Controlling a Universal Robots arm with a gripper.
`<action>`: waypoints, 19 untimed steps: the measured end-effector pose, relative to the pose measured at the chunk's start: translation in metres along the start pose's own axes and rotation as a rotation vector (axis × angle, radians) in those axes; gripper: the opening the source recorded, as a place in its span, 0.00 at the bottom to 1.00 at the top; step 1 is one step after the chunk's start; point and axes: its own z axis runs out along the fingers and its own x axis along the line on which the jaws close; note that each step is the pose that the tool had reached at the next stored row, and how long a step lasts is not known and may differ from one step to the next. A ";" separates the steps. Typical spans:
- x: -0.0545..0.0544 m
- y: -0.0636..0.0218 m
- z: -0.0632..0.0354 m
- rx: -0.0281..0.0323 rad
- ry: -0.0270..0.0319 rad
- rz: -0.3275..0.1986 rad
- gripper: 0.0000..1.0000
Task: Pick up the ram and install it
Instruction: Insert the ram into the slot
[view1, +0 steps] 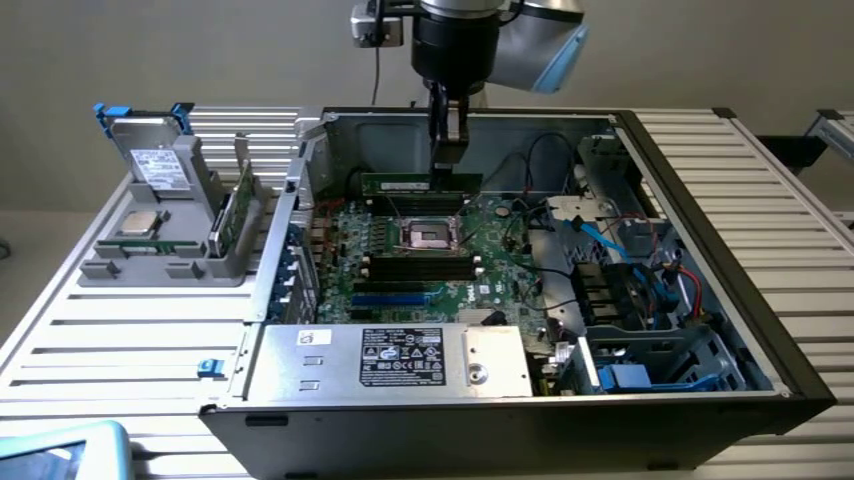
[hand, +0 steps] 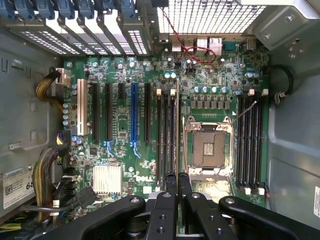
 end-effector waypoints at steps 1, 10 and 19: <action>0.000 0.0000 0.0013 0.0000 -0.0001 0.000 0.13; 0.000 -0.0007 0.0176 0.0002 0.0000 -0.001 0.13; -0.001 -0.0012 0.0339 0.0002 0.0001 -0.001 0.13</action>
